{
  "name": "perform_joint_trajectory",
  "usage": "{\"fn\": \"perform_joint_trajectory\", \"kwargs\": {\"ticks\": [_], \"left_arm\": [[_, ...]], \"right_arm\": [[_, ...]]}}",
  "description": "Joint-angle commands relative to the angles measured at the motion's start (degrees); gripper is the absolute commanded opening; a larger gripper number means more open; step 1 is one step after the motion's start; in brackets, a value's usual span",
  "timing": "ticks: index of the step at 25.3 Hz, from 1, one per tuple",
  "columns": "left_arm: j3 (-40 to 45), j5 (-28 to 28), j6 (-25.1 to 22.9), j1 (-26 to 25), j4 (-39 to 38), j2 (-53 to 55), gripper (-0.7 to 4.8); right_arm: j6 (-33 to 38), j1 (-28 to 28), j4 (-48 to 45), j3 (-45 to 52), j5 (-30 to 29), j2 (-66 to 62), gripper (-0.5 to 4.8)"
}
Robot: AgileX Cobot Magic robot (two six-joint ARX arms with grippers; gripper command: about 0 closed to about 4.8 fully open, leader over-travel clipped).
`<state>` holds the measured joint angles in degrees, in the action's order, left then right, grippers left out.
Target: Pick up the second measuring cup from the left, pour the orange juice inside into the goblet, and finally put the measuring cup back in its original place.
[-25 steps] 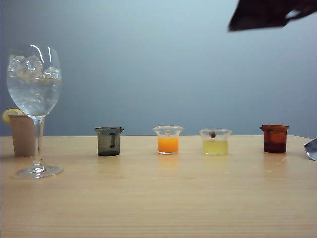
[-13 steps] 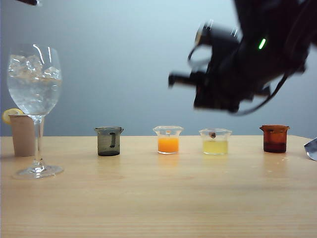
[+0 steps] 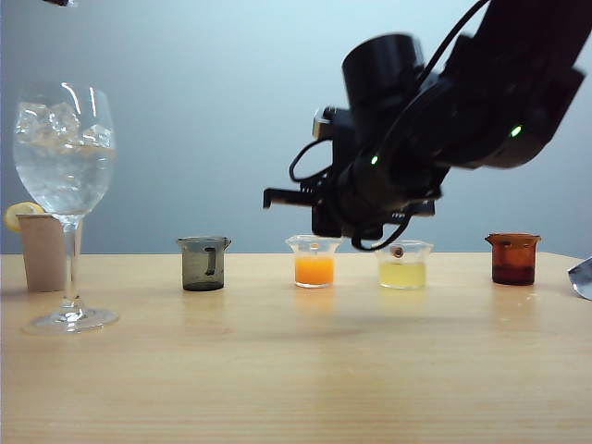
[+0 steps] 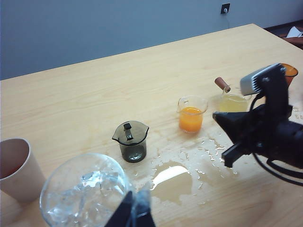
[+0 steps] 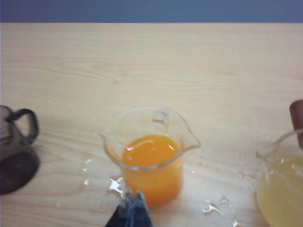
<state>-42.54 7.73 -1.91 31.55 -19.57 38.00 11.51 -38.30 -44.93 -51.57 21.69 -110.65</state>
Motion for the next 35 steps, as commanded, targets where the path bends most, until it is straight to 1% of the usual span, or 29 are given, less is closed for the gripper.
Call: {"fn": "perform_joint_trajectory", "kwargs": {"ticks": [1,4,7,8,9,10,11,12,13,16,20,26,29,35], "left_arm": [[-0.28,0.00,-0.24,-0.11,0.35,-0.11,-0.03],[-0.28,0.00,-0.24,-0.11,0.35,-0.11,-0.03],[-0.28,0.00,-0.24,-0.11,0.35,-0.11,-0.03],[-0.28,0.00,-0.24,-0.11,0.35,-0.11,-0.03],[-0.28,0.00,-0.24,-0.11,0.35,-0.11,-0.03],[-0.28,0.00,-0.24,-0.11,0.35,-0.11,-0.03],[-0.28,0.00,-0.24,-0.11,0.35,-0.11,-0.03],[-0.28,0.00,-0.24,-0.11,0.35,-0.11,-0.03],[-0.28,0.00,-0.24,-0.11,0.35,-0.11,-0.03],[-0.28,0.00,-0.24,-0.11,0.35,-0.11,-0.03],[-0.28,0.00,-0.24,-0.11,0.35,-0.11,-0.03],[-0.28,0.02,-0.24,-0.11,0.35,-0.11,-0.03],[-0.28,0.00,-0.24,-0.11,0.35,-0.11,-0.03],[-0.28,0.00,-0.24,-0.11,0.35,-0.11,-0.03]], "right_arm": [[3.23,-0.11,-1.01,-1.73,0.92,-2.03,-0.09],[3.52,-0.46,-1.92,-2.21,4.28,-3.72,-0.09],[3.52,-0.72,-2.08,-2.21,4.20,-4.37,-0.08],[3.63,-0.74,-2.08,-2.21,4.13,-4.55,0.08],[3.69,-0.81,-2.10,-2.19,4.15,-4.85,0.62],[3.69,-0.81,-2.08,-2.21,4.11,-5.09,1.30],[3.80,-0.79,-2.23,-2.19,3.91,-5.60,2.64],[3.96,-0.79,-2.47,-2.21,3.91,-5.84,3.22],[3.96,-0.83,-2.99,-2.23,3.89,-6.19,3.47],[3.93,-1.18,-5.68,-2.25,3.72,-7.30,3.78],[3.93,-1.14,-8.04,-3.23,4.31,-9.77,3.79],[3.69,-1.07,-7.08,-8.66,4.44,-13.73,3.79],[3.48,-0.57,-5.31,-10.93,5.57,-15.02,3.79],[3.26,0.31,-3.65,-13.62,6.38,-16.50,3.78]]}}
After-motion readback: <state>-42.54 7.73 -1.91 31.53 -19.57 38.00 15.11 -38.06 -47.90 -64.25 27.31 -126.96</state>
